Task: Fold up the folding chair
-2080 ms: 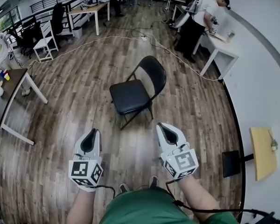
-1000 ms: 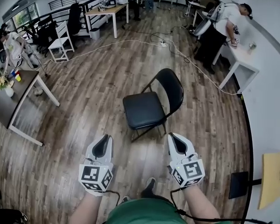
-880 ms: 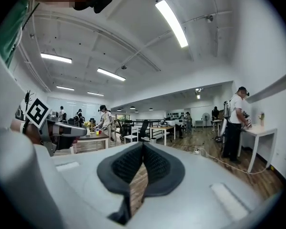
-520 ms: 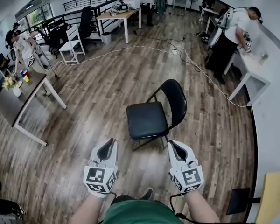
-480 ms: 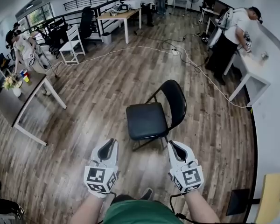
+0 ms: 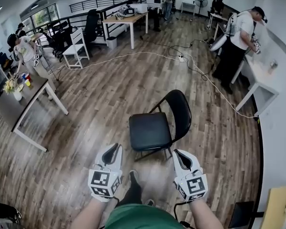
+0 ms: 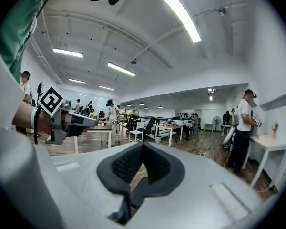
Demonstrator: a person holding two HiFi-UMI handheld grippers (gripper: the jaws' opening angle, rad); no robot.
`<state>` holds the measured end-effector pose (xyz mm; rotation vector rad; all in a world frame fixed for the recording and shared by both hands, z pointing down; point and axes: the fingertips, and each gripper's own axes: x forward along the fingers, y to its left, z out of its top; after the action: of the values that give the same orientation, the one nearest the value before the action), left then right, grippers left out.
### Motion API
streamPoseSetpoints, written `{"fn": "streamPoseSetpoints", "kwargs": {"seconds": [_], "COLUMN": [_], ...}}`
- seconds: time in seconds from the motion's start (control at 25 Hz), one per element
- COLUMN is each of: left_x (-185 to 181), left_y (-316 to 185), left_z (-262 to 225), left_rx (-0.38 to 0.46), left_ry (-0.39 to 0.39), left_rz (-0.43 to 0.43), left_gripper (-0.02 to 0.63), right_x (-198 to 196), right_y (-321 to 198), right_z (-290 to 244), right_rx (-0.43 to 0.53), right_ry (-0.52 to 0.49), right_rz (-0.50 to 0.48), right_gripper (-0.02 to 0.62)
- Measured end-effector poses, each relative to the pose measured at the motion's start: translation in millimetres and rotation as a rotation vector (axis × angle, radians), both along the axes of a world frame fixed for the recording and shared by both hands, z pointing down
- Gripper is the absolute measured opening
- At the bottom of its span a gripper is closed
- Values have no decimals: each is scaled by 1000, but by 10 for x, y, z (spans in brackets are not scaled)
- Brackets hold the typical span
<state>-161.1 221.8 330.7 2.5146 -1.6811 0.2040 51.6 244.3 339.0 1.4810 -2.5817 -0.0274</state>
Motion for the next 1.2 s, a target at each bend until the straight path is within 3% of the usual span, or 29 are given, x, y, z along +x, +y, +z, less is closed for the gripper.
{"fn": "streamPoseSetpoints", "kwargs": {"seconds": [0.24,0.44,0.76,0.84,1.0,1.2], "left_x": [101,128,-131,-197,-247,-338], "left_y": [-677,-1399,-2593,-2834,-3203,-3514], "left_z": [191,411,658,716,934,1148], "left_rx": [-12,-42,-73,-57,-46,-75], "left_ry": [26,26,24,8,-40,-17], "left_rz": [32,82,142,145,176,169], "left_gripper": [46,46,12,11,11,12], "right_x": [163,240,-33,-80,-85,65], "right_y": [-464,-1161,-2246,-2446,-2780,-3054], "right_z": [73,231,476,524,529,534], "right_rx": [-13,-50,-135,-167,-247,-268], "right_ry": [50,76,112,90,-51,-41], "right_rz": [40,92,132,143,184,254], "right_gripper": [3,3,3,3,3,3]}}
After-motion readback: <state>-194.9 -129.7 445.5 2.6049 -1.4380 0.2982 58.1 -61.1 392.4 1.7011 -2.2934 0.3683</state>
